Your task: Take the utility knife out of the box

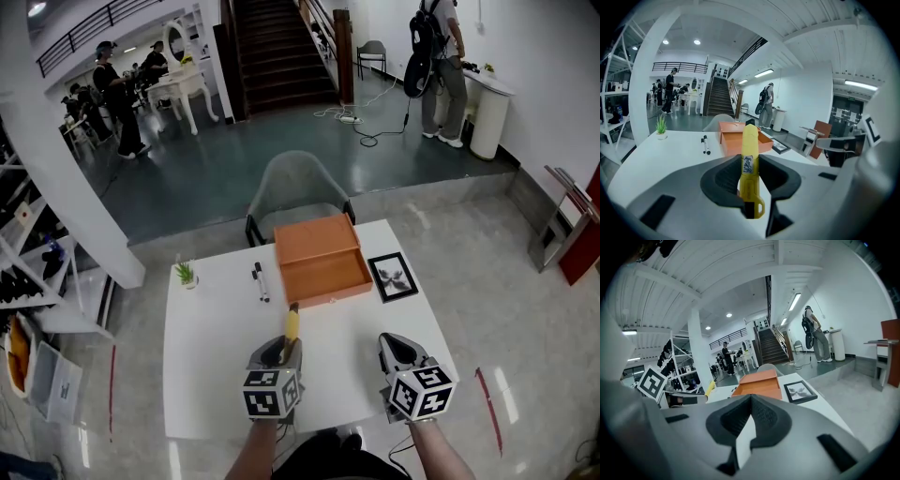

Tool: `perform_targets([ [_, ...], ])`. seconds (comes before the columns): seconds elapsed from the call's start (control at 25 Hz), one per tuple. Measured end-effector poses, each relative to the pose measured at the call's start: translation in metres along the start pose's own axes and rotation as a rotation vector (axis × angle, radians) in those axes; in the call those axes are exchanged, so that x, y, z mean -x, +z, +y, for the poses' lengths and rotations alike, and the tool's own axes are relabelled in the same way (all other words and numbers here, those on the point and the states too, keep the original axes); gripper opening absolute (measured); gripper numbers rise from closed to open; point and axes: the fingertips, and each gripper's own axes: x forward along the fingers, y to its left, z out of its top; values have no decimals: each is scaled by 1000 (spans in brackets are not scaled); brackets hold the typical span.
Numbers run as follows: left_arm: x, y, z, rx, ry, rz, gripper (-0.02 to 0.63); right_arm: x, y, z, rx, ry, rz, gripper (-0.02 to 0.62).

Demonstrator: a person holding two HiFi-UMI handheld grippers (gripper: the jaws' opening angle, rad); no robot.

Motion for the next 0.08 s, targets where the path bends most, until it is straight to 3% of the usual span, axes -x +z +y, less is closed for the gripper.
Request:
perform_targets([
  [0.08, -1, 1, 2, 0, -1, -2, 110, -2, -1, 0, -2, -2, 2, 0],
])
